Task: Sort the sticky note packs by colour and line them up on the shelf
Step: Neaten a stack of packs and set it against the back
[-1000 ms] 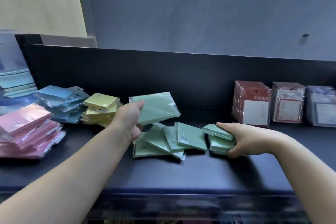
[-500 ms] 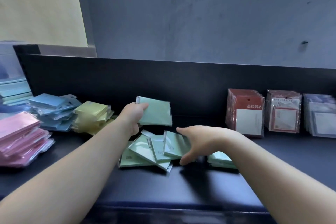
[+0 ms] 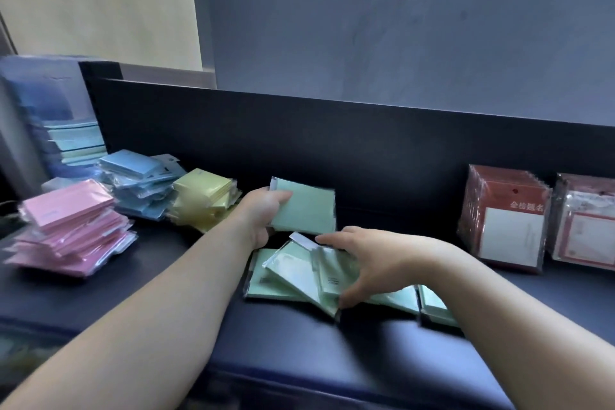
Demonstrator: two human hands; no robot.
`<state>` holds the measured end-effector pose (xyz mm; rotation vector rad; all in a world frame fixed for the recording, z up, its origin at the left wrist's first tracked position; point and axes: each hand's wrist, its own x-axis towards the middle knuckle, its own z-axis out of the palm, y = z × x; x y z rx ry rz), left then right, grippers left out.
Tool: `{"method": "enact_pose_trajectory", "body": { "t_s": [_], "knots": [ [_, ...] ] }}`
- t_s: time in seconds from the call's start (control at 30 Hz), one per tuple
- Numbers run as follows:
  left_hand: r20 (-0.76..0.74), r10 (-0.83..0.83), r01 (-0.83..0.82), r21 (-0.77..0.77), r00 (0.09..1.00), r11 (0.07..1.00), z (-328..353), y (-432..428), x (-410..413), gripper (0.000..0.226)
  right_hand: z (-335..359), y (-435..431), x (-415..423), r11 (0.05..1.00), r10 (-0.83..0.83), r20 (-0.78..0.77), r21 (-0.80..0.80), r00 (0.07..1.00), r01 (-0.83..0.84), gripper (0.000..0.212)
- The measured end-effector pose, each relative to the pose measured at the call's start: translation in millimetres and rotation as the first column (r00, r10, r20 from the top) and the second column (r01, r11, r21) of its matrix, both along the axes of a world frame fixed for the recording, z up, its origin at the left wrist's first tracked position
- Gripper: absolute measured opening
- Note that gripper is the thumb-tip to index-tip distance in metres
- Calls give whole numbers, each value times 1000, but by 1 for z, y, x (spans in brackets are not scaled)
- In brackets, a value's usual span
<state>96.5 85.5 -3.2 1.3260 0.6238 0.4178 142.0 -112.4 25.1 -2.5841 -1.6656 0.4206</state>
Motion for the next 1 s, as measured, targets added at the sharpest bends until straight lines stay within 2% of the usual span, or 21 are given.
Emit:
{"method": "enact_pose_trajectory", "body": {
  "t_s": [0.1, 0.17, 0.27, 0.33, 0.43, 0.67, 0.8, 0.83, 0.9, 0.97, 1.0],
  "knots": [
    [5, 8, -8, -20, 1000, 1000, -4, 2, 2, 9, 9, -11, 11, 973, -86, 125, -203, 988, 111, 103],
    [3, 1, -1, -33, 1000, 999, -5, 1, 3, 8, 15, -12, 11, 947, -108, 206, -278, 973, 164, 102],
    [-4, -33, 33, -37, 999, 999, -6, 1, 3, 10, 16, 1, -4, 977, -83, 196, -177, 977, 119, 99],
    [1, -58, 58, -47, 998, 997, -6, 3, 3, 16, 11, 13, -19, 993, -33, 180, -101, 983, 52, 86],
    [12, -87, 87, -75, 996, 993, -5, 5, -1, 17, 2, 26, -34, 996, 7, 192, -86, 981, 9, 74],
    [32, -148, 150, -122, 989, 981, -8, 11, -5, 13, 23, 35, -21, 997, -74, -13, 21, 997, 74, 8],
    [-61, -204, 197, -95, 977, 976, -4, 14, -5, 11, 22, 46, -7, 961, -233, -27, 144, 972, 234, 23],
    [-74, -229, 220, -108, 971, 969, -3, 16, -5, 13, 21, 46, -3, 940, -276, -52, 193, 960, 281, 24],
    [-82, -255, 240, -163, 963, 957, -2, 22, -6, 18, 21, 44, 8, 850, -347, -219, 338, 912, 404, 23],
    [-64, -250, 231, -217, 966, 948, -2, 27, -5, 21, 19, 44, 21, 660, -353, -491, 473, 797, 584, 24],
    [-56, -243, 224, -233, 968, 946, -3, 28, -4, 23, 19, 45, 25, 556, -324, -613, 493, 721, 669, 25]
  ]
}}
